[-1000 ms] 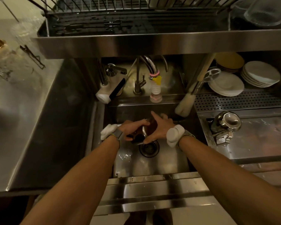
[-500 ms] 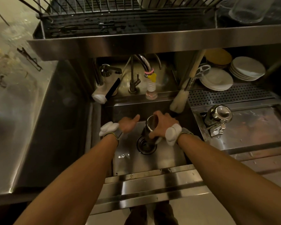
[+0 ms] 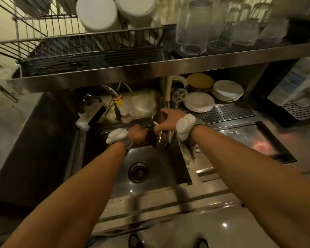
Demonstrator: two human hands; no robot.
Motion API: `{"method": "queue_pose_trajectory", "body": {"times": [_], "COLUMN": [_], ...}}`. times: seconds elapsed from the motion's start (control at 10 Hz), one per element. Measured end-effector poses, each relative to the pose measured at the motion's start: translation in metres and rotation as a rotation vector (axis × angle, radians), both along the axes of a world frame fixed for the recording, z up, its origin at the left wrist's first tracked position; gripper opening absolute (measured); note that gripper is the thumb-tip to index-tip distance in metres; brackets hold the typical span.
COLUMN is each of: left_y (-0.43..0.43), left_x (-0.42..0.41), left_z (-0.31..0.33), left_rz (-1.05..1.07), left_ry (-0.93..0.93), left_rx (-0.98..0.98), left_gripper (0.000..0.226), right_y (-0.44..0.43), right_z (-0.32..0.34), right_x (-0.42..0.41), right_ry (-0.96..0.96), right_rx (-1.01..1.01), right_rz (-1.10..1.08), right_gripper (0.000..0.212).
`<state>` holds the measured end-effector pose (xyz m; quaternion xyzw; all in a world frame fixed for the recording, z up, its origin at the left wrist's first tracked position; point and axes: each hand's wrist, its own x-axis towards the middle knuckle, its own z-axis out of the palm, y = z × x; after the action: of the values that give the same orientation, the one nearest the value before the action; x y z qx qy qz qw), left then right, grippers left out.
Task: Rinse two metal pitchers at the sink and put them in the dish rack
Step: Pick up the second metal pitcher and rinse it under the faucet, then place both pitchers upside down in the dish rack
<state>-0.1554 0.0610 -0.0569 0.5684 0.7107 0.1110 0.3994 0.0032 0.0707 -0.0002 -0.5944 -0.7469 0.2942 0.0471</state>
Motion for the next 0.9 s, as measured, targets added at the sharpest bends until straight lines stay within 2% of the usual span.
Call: {"method": "queue_pose_trajectory", "body": {"times": [0.1,0.2,0.3,0.4,0.5,0.6,0.7,0.9], "left_y": [-0.004,-0.002,0.004,0.001,0.005,0.017,0.026,0.032], "left_x": [0.051,0.109,0.148,0.186,0.201,0.214,0.222,0.222], "left_z": [0.026,0.050,0.042,0.020,-0.010,-0.037,-0.051,-0.025], "left_rz": [0.034,0.040,-0.019,-0.053,-0.110,-0.171,-0.141,-0.101], "left_ry": [0.005,0.085,0.194,0.223,0.269,0.348,0.351,0.386], "left_rx": [0.059,0.104,0.099,0.102,0.081,-0.017,0.022,0.116], "left_gripper": [0.038,0.035,0.037,0.068,0.108,0.121,0.110,0.089], "right_y": [-0.003,-0.004,-0.006,-0.005,0.009,0.014,0.021,0.028], "right_z": [0.038,0.069,0.071,0.039,0.001,-0.021,-0.041,-0.029], "right_x": [0.052,0.108,0.160,0.203,0.233,0.253,0.261,0.251], "right_ry": [-0.005,-0.005,-0.010,-0.090,-0.102,-0.078,-0.104,-0.103], "right_rx": [0.058,0.064,0.083,0.129,0.126,0.072,0.003,0.032], "right_rz": [0.010,0.001,-0.033,-0.128,-0.173,-0.183,-0.186,-0.132], "right_gripper": [0.079,0.053,0.035,0.072,0.076,0.071,0.087,0.086]}}
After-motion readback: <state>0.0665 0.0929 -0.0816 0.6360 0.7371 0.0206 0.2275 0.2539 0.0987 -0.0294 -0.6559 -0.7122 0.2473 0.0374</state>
